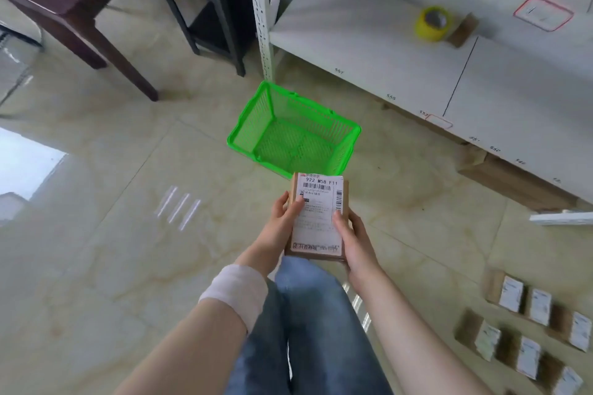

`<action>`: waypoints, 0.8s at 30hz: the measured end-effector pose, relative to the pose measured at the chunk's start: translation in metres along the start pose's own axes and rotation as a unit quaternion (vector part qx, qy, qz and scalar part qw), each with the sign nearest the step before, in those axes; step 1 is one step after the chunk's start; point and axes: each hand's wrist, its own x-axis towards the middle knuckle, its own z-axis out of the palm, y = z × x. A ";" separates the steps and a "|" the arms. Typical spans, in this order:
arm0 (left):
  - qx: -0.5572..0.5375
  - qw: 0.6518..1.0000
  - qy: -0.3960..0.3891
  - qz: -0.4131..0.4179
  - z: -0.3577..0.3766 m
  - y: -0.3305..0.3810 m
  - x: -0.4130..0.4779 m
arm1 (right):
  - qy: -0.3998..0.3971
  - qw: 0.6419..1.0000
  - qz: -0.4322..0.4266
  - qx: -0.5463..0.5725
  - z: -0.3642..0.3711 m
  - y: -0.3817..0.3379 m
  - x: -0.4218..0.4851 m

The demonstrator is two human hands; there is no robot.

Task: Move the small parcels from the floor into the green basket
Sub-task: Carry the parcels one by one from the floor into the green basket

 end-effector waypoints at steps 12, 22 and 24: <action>0.069 0.996 -0.049 -0.023 0.005 0.116 0.174 | 0.057 0.994 0.017 0.088 0.045 -0.064 0.135; 0.133 0.989 -0.060 -0.034 -0.018 0.027 0.456 | 0.080 0.988 0.016 0.134 0.030 0.037 0.408; 0.152 0.986 -0.061 -0.032 -0.025 -0.005 0.517 | 0.077 0.988 0.023 0.129 0.023 0.071 0.466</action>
